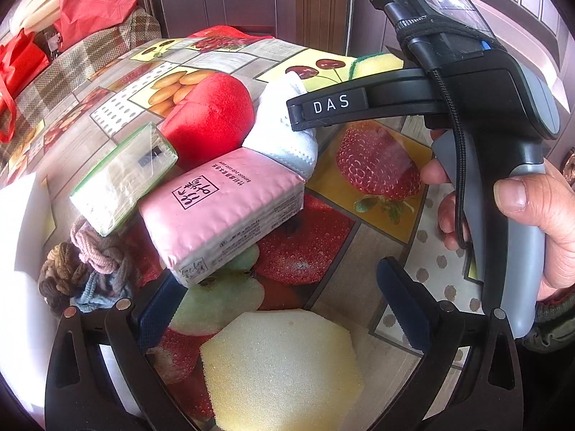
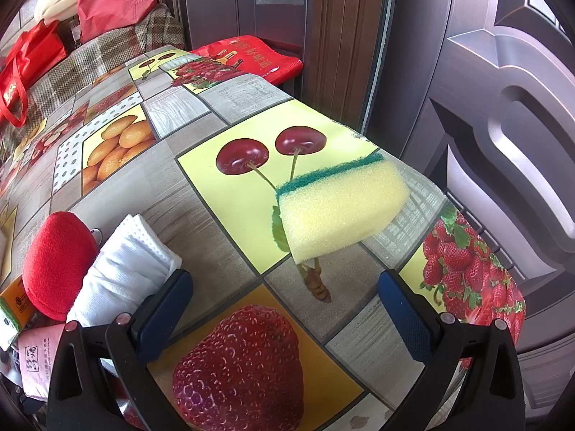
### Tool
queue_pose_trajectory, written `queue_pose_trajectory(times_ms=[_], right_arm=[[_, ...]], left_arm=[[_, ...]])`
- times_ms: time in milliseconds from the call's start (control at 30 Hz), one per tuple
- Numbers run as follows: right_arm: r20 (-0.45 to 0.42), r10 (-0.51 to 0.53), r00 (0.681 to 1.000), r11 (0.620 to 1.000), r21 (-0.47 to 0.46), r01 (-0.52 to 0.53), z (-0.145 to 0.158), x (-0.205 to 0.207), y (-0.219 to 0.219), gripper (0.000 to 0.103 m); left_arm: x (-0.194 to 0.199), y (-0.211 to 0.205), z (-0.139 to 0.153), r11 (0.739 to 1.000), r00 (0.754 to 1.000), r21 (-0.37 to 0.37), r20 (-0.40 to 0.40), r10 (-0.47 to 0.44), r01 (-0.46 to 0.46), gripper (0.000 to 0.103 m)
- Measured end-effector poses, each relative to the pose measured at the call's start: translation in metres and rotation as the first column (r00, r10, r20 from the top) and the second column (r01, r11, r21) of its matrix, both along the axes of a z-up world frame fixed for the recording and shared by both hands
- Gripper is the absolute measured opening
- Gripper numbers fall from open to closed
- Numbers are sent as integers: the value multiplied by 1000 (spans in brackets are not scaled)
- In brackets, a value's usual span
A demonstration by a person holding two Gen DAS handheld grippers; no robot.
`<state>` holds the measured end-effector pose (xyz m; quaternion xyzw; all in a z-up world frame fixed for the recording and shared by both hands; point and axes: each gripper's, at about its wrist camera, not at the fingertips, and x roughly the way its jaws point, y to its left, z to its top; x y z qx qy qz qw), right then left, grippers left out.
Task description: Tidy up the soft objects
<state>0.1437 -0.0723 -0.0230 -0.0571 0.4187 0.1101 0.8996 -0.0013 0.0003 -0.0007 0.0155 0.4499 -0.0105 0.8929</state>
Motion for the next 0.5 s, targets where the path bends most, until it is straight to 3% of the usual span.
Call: queue_pose_trajectory(times_ms=[500], right_arm=[[1, 0, 1000, 1000, 3, 0, 0, 0, -1, 103]], left_arm=[[0, 0, 0, 1000, 1000, 0, 0, 0, 0, 102]])
